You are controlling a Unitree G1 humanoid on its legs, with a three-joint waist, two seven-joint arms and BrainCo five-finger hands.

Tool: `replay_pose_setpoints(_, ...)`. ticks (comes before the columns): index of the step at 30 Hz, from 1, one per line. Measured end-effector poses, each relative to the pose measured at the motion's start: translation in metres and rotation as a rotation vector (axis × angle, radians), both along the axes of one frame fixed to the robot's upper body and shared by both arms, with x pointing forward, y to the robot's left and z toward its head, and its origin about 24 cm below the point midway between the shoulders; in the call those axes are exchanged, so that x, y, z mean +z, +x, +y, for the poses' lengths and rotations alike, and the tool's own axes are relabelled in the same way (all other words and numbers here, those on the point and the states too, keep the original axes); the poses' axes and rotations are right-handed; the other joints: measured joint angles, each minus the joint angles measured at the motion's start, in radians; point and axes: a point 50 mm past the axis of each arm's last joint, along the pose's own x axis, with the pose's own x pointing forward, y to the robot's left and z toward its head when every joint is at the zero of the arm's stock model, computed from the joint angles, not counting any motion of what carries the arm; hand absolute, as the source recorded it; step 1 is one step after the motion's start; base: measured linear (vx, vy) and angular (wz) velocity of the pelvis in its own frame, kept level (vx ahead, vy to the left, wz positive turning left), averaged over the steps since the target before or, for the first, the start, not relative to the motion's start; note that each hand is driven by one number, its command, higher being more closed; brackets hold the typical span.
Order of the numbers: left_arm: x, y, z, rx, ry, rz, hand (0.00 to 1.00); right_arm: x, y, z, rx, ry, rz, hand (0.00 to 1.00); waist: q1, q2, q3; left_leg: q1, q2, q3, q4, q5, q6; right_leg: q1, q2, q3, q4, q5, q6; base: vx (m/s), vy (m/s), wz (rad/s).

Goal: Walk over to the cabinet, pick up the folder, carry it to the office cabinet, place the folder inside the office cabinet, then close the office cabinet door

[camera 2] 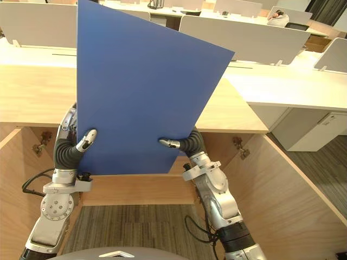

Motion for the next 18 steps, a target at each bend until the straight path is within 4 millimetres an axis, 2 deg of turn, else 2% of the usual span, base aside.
replay_pose_setpoints(5,0.001,0.001,0.007,0.065,-0.046,-0.007,0.00,0.004,0.000,0.006,-0.040,0.055,-0.033,1.00,0.000,0.001,-0.001,0.000,0.000,-0.003,0.000,0.000,0.000,0.001,0.000,-0.001,0.001,0.000,0.000,0.00,0.000,0.00)
replay_pose_setpoints(8,-0.005,0.002,0.019,0.139,-0.099,0.016,0.00,0.006,-0.001,0.006,-0.085,0.122,-0.037,1.00,0.000,0.002,-0.001,0.001,0.000,-0.006,0.000,0.000,0.000,0.005,0.000,-0.002,-0.001,-0.001,0.001,0.00,0.001,0.03)
replay_pose_setpoints(13,-0.028,-0.005,0.047,0.297,-0.220,0.119,0.00,0.017,-0.009,-0.004,-0.172,0.199,-0.093,1.00,0.001,0.002,-0.001,0.004,0.000,-0.011,0.000,-0.001,-0.001,0.013,0.000,-0.007,-0.001,-0.002,0.002,0.00,0.000,0.01)
replay_pose_setpoints(18,-0.052,-0.014,0.066,0.414,-0.283,0.235,0.00,0.009,-0.014,-0.013,-0.241,0.239,-0.069,1.00,0.001,0.003,0.000,0.003,0.000,-0.019,0.000,-0.001,-0.001,0.014,0.000,-0.014,0.002,-0.006,0.002,0.00,0.000,0.05)
